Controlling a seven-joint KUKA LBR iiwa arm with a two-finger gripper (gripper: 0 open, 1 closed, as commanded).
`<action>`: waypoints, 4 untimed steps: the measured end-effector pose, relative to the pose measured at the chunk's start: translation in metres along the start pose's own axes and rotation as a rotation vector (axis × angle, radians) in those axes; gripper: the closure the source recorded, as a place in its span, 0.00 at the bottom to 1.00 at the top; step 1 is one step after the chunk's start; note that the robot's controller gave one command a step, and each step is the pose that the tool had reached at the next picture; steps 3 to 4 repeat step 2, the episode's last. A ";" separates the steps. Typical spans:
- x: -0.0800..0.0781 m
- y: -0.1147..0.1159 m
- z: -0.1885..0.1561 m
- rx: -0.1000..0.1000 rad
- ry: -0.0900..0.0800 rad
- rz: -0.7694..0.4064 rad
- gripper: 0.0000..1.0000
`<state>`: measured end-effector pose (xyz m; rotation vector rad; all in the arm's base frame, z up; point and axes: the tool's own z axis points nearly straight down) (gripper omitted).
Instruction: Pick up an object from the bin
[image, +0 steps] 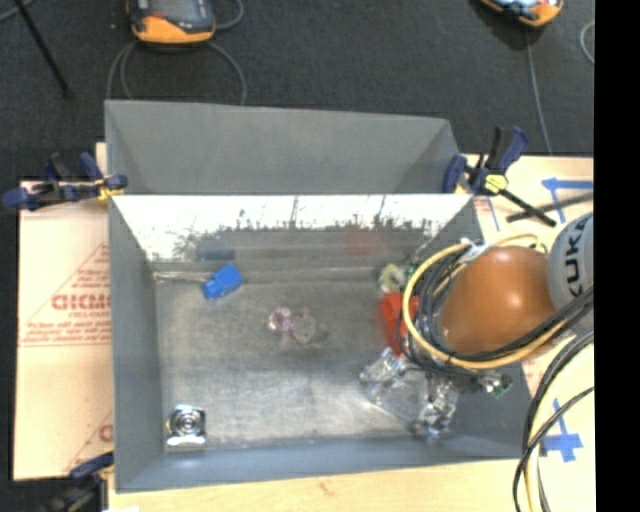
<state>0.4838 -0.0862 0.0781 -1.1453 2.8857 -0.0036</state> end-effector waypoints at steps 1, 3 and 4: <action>-0.002 -0.002 -0.034 -0.012 0.030 0.006 1.00; -0.005 -0.005 -0.122 -0.009 0.029 0.011 1.00; -0.005 -0.005 -0.122 -0.009 0.029 0.011 1.00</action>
Offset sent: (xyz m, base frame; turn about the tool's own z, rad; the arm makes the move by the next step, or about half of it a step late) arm 0.0000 0.0001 0.0322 0.0002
